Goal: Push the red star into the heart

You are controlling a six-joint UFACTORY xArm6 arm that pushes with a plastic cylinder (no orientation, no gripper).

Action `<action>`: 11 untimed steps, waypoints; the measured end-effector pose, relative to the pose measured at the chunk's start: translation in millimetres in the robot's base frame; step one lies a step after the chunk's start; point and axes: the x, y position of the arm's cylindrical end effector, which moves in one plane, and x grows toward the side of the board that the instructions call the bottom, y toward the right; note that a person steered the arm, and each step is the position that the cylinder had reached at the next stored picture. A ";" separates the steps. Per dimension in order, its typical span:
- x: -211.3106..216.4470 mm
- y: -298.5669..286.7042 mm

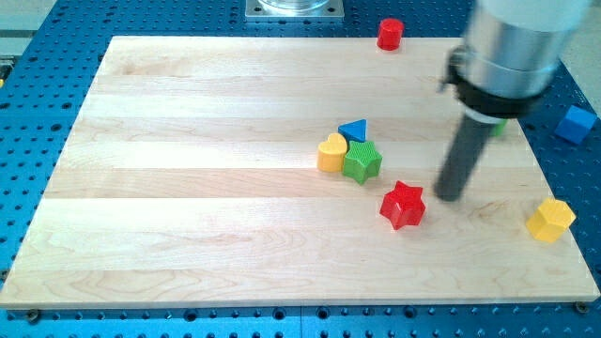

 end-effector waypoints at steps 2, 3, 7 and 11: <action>33.3 -115.4; 70.4 -125.8; 54.6 -174.9; 58.8 -117.1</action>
